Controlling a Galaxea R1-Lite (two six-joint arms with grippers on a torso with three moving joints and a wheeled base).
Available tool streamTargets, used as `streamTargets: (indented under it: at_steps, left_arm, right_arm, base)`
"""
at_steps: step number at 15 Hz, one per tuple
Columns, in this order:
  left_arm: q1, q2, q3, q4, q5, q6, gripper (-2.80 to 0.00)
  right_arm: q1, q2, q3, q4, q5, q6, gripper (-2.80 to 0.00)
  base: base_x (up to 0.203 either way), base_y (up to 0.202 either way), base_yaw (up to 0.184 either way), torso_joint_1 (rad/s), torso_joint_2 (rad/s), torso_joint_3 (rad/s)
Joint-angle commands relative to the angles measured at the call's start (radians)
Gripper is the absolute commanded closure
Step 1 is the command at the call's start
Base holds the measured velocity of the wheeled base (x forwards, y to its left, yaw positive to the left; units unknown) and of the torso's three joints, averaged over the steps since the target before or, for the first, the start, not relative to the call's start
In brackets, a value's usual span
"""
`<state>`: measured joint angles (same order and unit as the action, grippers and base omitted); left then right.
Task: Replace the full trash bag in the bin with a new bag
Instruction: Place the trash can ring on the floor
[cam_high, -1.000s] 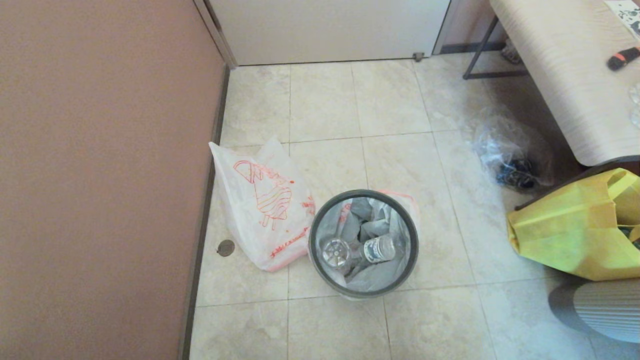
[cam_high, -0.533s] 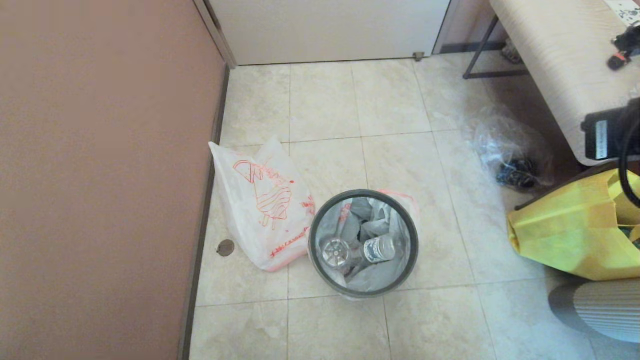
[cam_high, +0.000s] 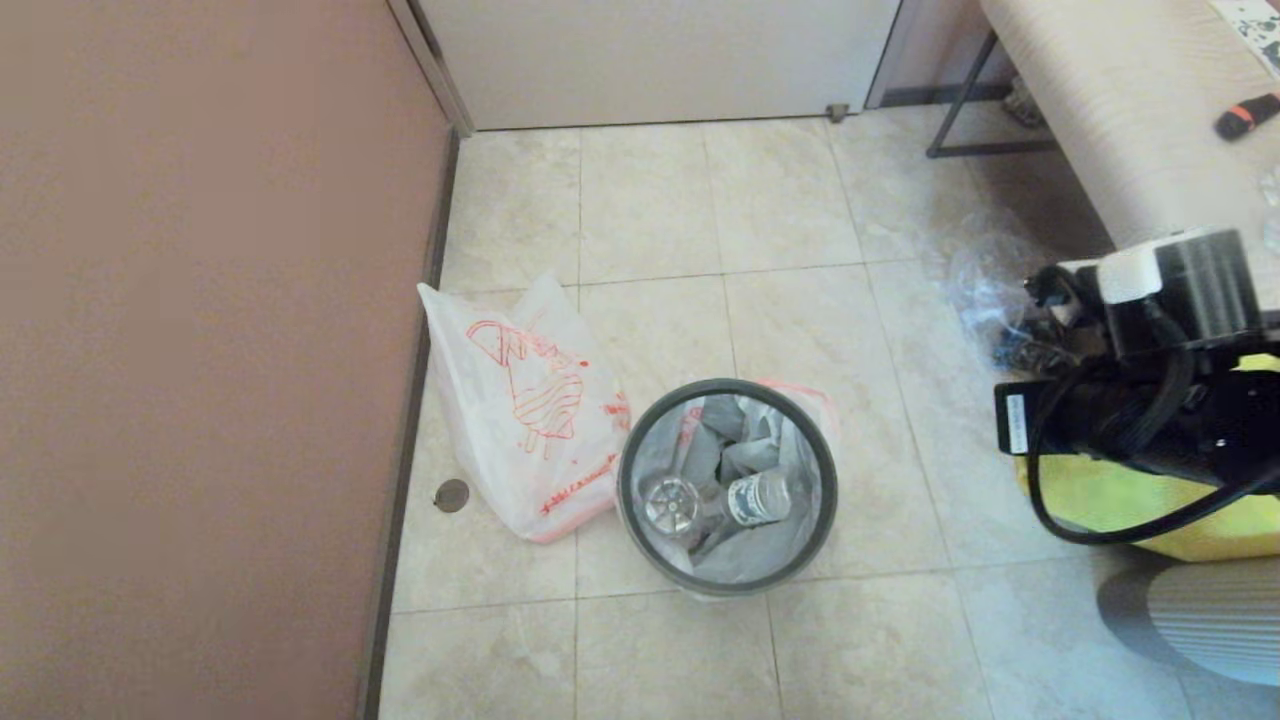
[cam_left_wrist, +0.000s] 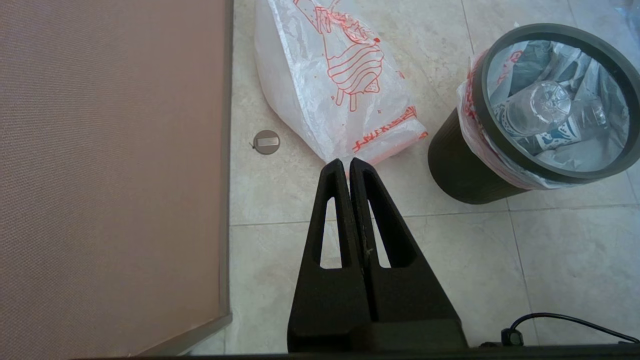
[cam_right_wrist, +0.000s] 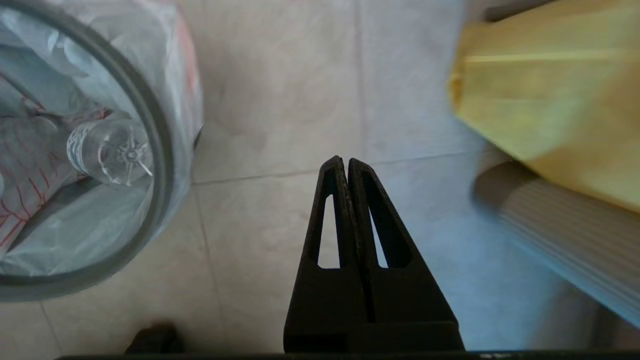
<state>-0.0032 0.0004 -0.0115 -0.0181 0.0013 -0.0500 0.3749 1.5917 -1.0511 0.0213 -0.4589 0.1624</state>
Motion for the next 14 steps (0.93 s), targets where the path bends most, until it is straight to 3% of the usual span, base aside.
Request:
streamTargets:
  at_steps: [1, 7, 10, 11, 14]
  left_arm:
    - [0.000, 0.000, 0.001, 0.000, 0.000, -0.001, 0.00]
    - [0.000, 0.000, 0.001, 0.000, 0.000, -0.001, 0.00]
    - [0.000, 0.000, -0.001, 0.000, 0.000, -0.001, 0.00]
    - [0.000, 0.000, -0.001, 0.000, 0.000, -0.001, 0.00]
    - [0.000, 0.000, -0.001, 0.000, 0.000, -0.001, 0.00]
  right_arm:
    - [0.019, 0.088, 0.046, -0.071, -0.004, 0.004, 0.00]
    - [0.120, 0.253, 0.065, -0.190, -0.056, 0.005, 0.00]
    - [0.154, 0.326, 0.058, -0.273, -0.065, -0.039, 0.00]
    - [0.169, 0.343, 0.046, -0.276, -0.070, -0.043, -2.80]
    - [0.178, 0.431, -0.040, -0.283, -0.082, -0.045, -2.80]
  base:
    - [0.000, 0.000, 0.000, 0.000, 0.00, 0.000]
    - [0.000, 0.000, 0.000, 0.000, 0.00, 0.000]
    - [0.000, 0.000, 0.000, 0.000, 0.00, 0.000]
    - [0.000, 0.000, 0.000, 0.000, 0.00, 0.000]
    - [0.000, 0.000, 0.000, 0.000, 0.00, 0.000]
